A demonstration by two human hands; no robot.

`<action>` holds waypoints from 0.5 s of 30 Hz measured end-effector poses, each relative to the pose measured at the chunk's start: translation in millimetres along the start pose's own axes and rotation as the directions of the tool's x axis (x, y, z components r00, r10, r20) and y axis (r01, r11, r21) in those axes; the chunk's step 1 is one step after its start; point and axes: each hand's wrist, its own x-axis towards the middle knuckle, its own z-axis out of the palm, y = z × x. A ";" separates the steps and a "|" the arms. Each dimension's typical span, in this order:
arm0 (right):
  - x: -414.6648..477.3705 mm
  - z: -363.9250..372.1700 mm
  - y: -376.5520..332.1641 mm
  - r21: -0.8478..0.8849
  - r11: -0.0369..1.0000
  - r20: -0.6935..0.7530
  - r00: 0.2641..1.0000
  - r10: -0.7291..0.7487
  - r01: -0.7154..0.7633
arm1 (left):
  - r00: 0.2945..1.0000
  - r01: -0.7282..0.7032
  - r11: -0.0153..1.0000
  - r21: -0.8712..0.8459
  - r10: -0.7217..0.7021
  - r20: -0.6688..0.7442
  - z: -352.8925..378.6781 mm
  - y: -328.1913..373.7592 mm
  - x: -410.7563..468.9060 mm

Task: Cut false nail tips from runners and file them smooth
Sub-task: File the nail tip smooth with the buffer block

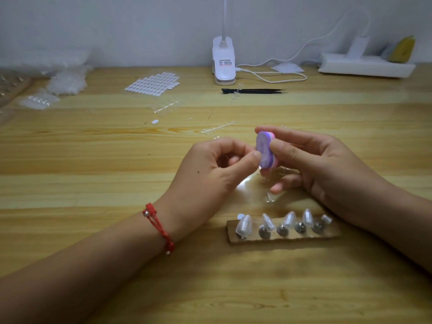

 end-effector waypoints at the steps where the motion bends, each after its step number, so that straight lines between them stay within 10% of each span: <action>1: 0.0 0.2 -0.1 -0.006 1.000 0.006 1.000 0.004 -0.004 | 1.000 -0.002 1.000 -0.007 0.002 -0.016 -0.2 -0.2 0.0; 15: 0.1 0.5 0.5 -0.009 1.000 -0.007 1.000 -0.002 0.002 | 1.000 0.024 0.999 -0.028 -0.023 0.013 0.4 1.3 -0.6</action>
